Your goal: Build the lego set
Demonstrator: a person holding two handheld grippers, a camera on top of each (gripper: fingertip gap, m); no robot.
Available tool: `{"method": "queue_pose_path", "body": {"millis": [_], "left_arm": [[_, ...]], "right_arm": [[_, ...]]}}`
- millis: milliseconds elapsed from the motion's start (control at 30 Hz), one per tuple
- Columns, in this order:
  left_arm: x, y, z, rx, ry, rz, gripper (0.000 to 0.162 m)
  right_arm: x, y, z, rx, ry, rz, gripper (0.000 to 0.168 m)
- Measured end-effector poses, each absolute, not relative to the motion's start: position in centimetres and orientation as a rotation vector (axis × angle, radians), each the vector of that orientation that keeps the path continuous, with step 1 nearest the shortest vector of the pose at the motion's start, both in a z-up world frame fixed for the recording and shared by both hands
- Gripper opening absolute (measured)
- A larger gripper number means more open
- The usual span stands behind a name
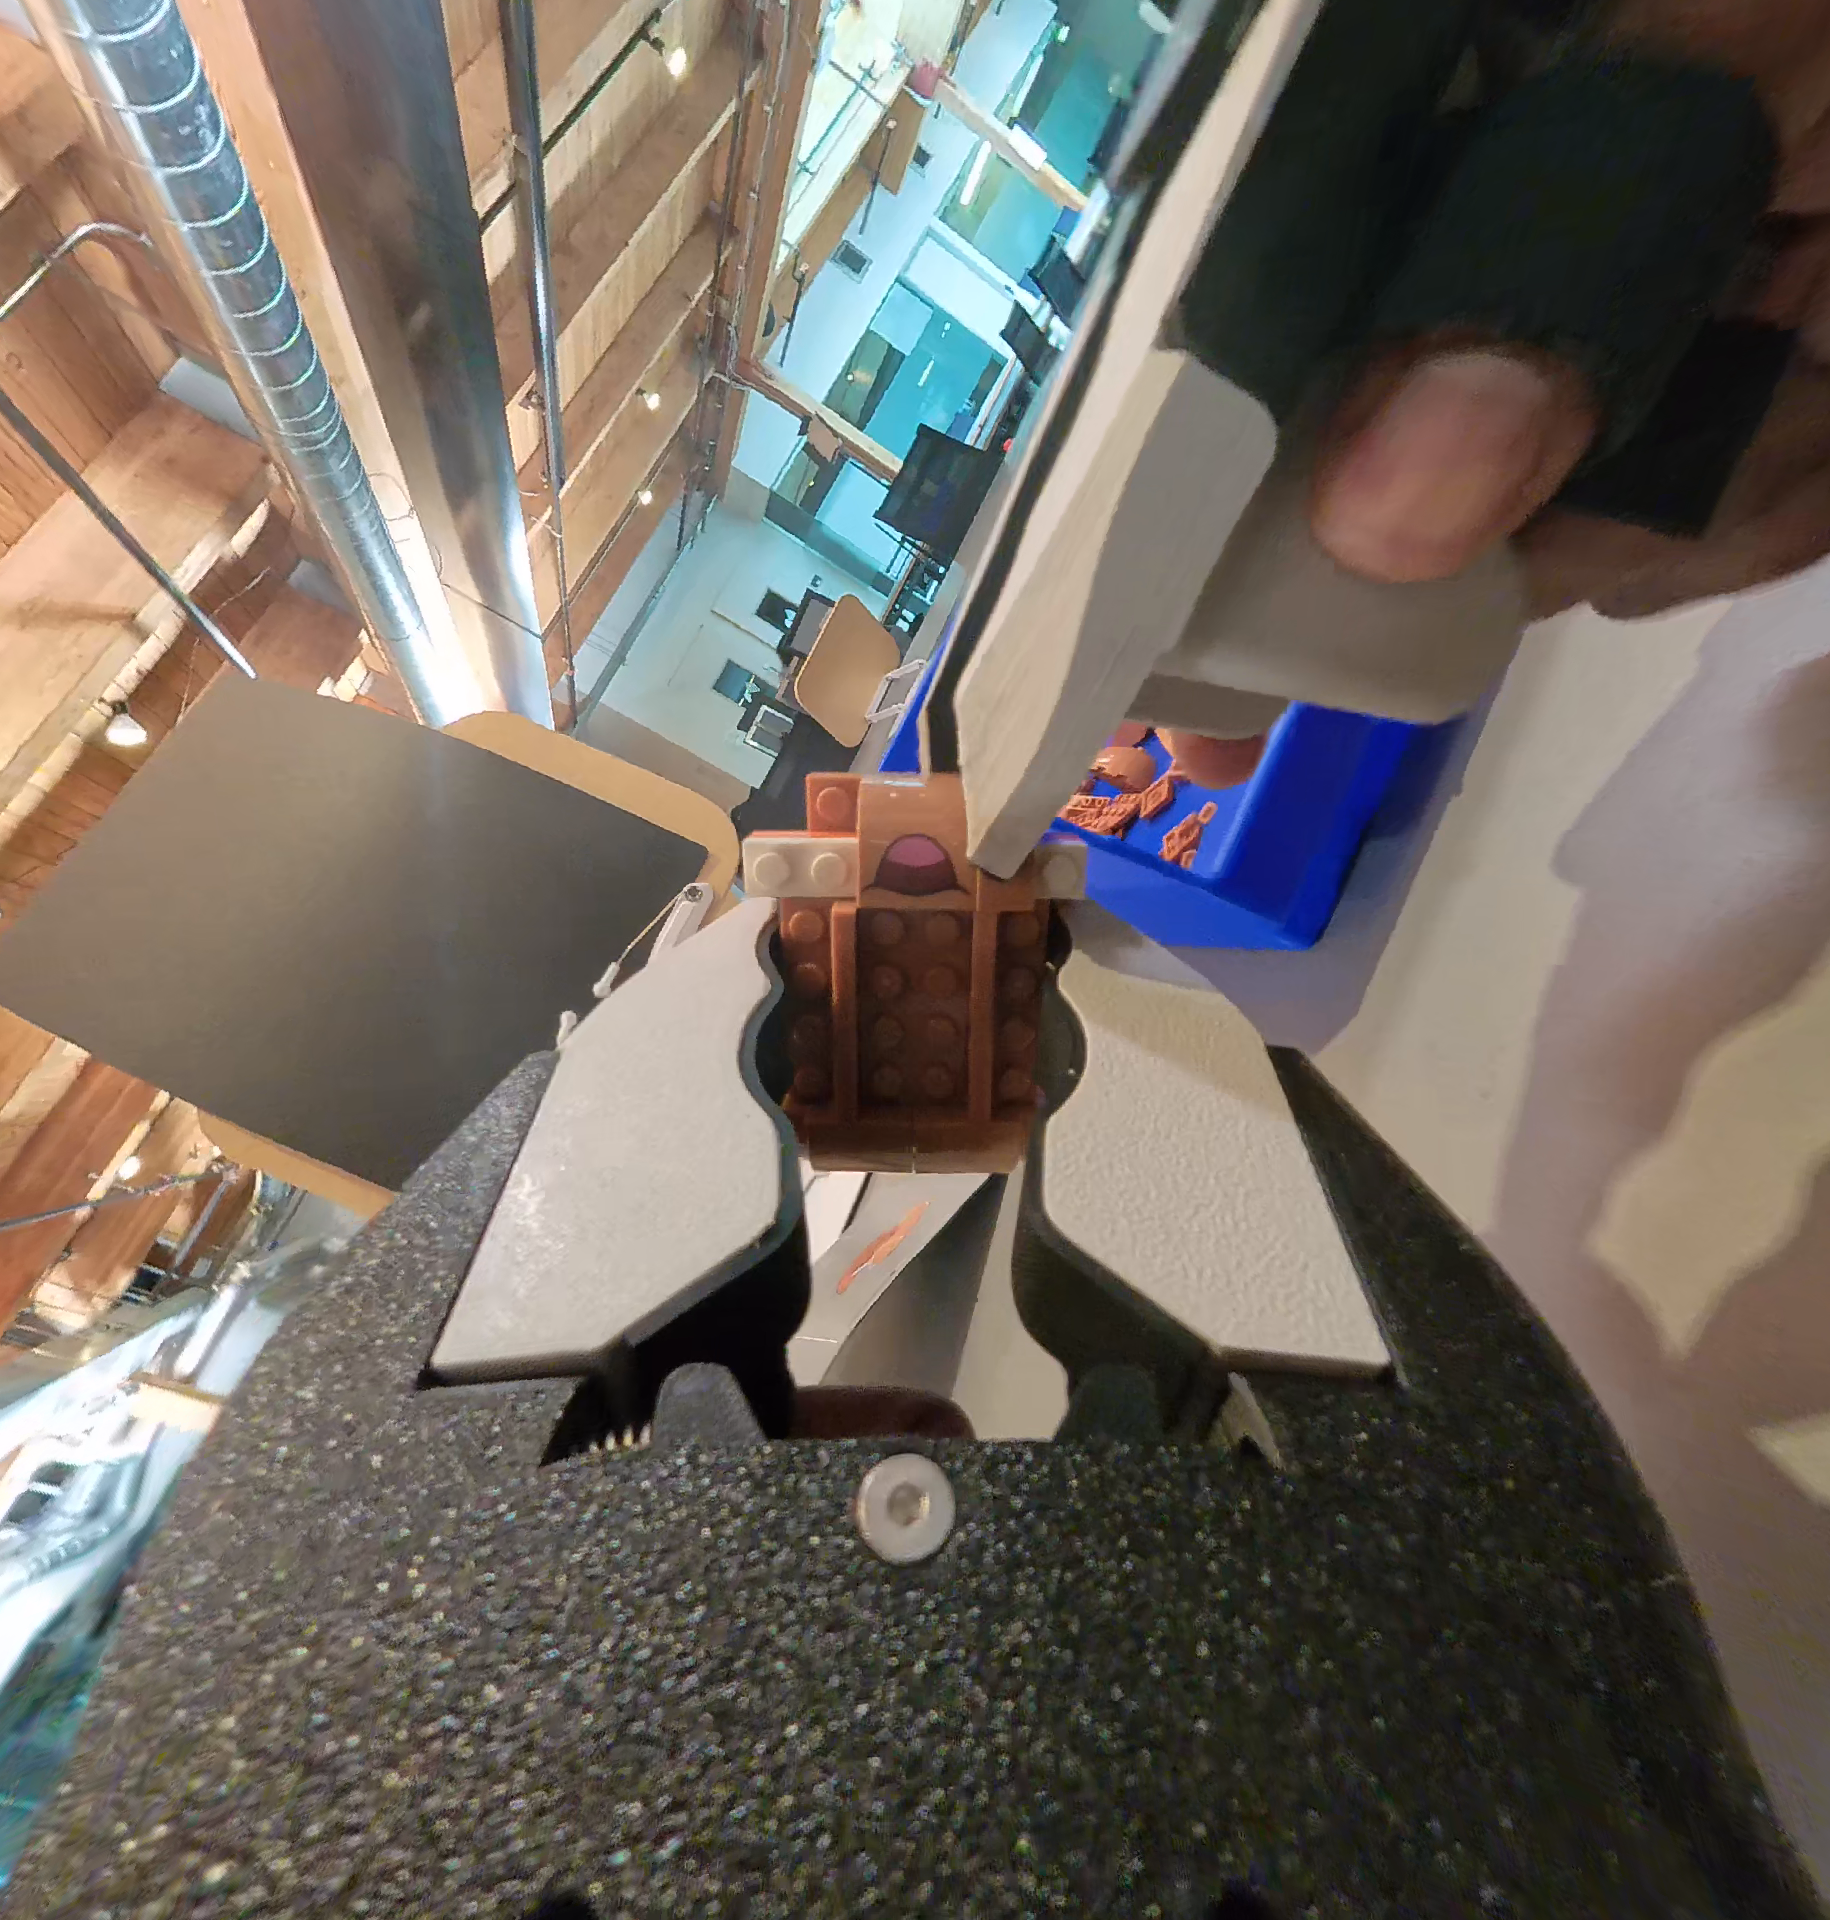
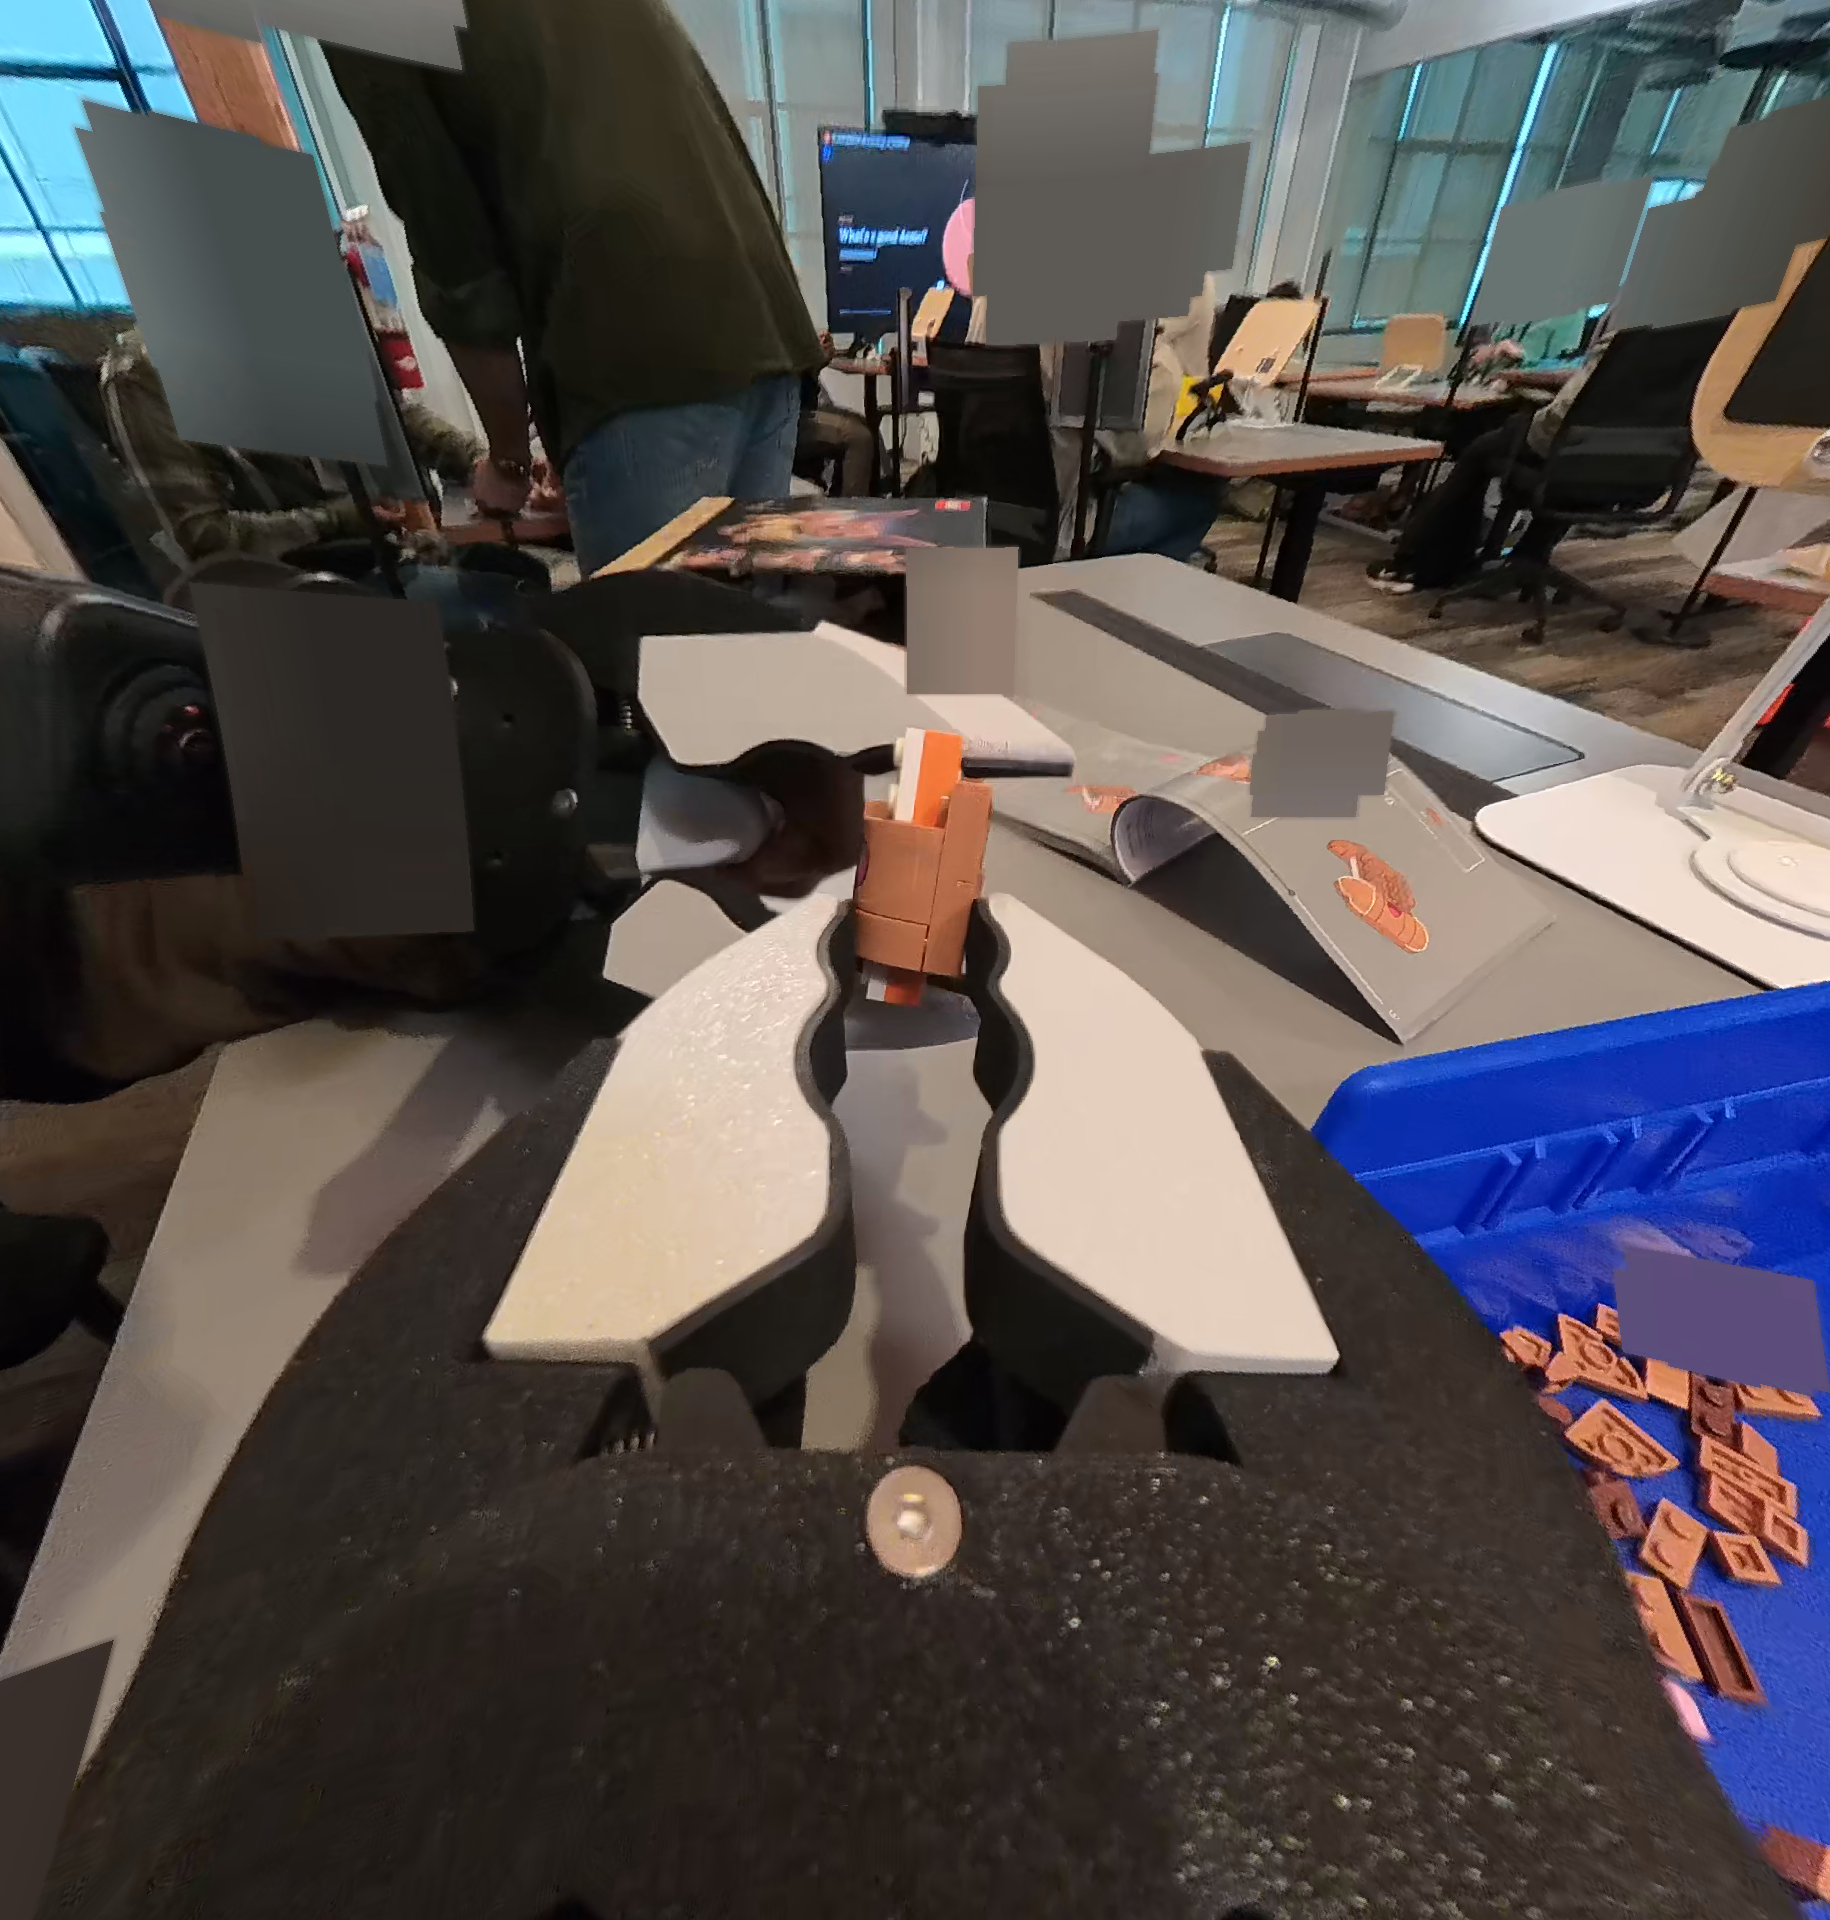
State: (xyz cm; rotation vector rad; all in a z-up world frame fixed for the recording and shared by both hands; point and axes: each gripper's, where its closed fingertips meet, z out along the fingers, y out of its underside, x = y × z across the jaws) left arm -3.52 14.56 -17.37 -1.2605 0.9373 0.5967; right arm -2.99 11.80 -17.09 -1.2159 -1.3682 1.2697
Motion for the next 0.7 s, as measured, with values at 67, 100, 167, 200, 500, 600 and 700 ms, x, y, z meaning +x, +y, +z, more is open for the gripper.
{"method": "queue_pose_path", "body": {"millis": [67,100,167,200,500,600,700], "left_arm": [[-3.6,14.9,-17.2,-1.289,0.864,0.562,0.044],[-3.6,15.0,-17.2,-1.304,0.830,0.541,0.044],[-3.3,15.1,-16.9,-1.315,0.763,0.493,0.044],[-3.1,15.2,-16.7,-1.322,0.734,0.472,0.044],[-2.0,15.2,-16.2,-1.339,0.601,0.324,0.044],[-1.9,15.2,-16.2,-1.336,0.595,0.304,0.044],[-1.9,15.2,-16.4,-1.329,0.593,0.287,0.044]], "right_arm": [[-3.1,12.1,-16.7,-1.208,-1.319,1.264,0.021],[-3.1,12.3,-16.6,-1.209,-1.299,1.253,0.022],[-3.0,12.5,-16.3,-1.204,-1.272,1.221,0.026],[-3.0,12.5,-16.3,-1.203,-1.263,1.205,0.031],[-2.4,12.4,-15.3,-1.150,-1.207,1.155,0.026],[-2.4,12.3,-15.3,-1.142,-1.213,1.165,0.025],[-2.4,12.3,-15.5,-1.157,-1.214,1.184,0.024]]}}
